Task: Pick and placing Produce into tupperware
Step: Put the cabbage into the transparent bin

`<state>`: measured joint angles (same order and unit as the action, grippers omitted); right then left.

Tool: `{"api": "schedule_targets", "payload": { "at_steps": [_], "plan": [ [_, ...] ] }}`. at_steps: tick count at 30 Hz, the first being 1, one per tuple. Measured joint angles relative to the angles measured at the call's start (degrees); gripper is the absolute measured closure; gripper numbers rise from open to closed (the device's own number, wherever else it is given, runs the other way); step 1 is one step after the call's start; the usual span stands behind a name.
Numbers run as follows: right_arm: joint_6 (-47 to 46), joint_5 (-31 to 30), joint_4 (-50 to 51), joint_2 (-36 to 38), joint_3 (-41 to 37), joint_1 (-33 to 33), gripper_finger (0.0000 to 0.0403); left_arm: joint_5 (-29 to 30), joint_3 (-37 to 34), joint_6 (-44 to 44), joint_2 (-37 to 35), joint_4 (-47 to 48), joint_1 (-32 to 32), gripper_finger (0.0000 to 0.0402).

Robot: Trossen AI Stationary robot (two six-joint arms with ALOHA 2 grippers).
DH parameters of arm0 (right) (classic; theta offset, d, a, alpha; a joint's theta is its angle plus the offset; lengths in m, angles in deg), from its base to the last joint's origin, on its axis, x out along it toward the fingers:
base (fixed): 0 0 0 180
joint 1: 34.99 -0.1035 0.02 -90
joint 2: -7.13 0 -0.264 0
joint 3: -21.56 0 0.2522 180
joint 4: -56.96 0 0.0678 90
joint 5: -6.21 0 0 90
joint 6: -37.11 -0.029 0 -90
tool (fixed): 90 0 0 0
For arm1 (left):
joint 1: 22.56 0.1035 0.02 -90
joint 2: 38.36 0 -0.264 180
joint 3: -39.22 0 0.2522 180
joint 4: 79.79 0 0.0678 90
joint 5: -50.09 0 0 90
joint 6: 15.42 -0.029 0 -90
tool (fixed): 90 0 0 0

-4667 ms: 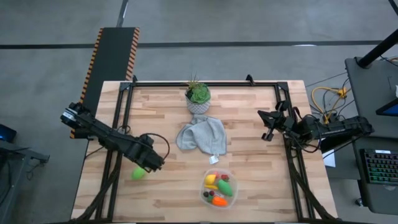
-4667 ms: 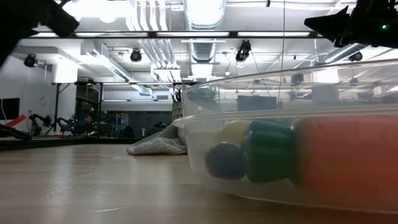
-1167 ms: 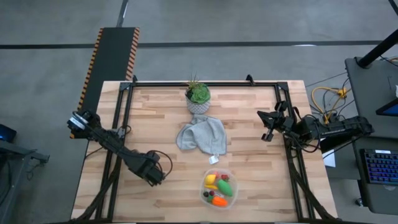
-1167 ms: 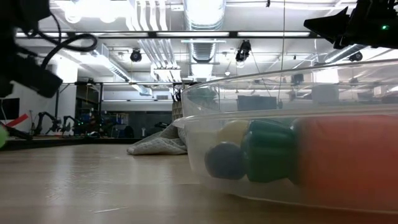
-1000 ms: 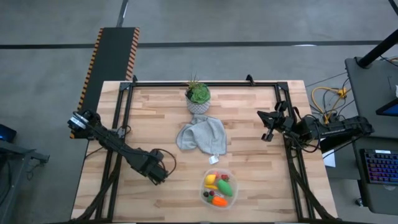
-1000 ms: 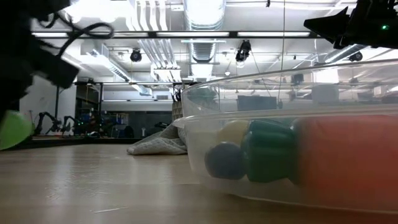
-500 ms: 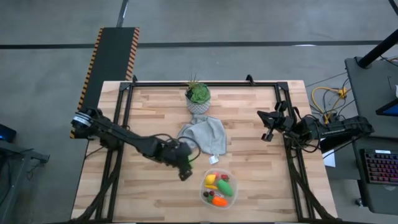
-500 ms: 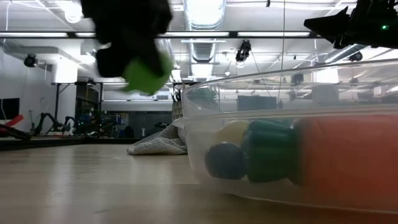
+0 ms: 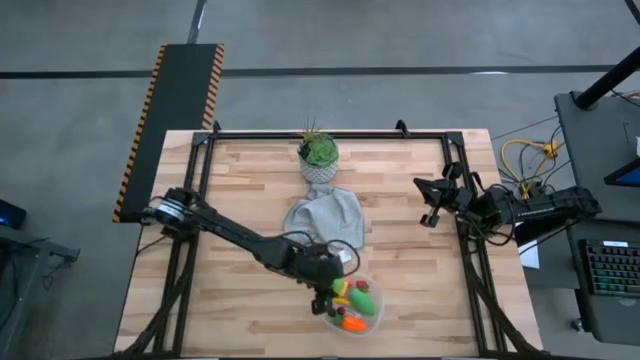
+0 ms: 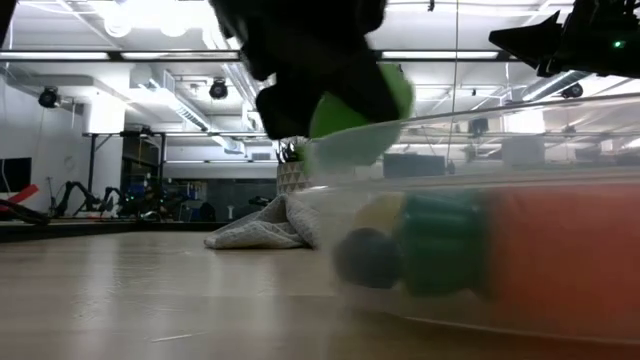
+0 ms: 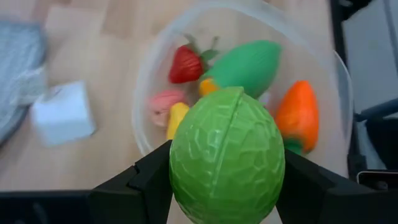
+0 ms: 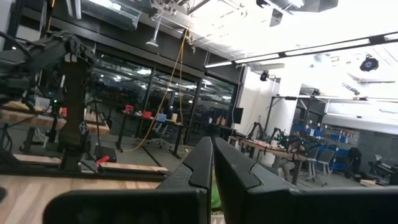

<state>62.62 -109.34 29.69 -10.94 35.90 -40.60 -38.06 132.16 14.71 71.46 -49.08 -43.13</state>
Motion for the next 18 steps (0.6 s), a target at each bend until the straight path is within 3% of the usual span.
{"api": "schedule_targets", "payload": {
  "at_steps": [12,18],
  "plan": [
    [-0.41,0.01,0.06,0.0,0.0,0.0,0.0394,2.75,9.01,-5.2,3.3,3.18,-1.45,0.0201],
    [-0.15,0.0,0.08,0.02,0.0,0.01,0.0394,2.6,9.72,-6.8,2.99,-1.39,-1.63,0.0201]
  ]
}}
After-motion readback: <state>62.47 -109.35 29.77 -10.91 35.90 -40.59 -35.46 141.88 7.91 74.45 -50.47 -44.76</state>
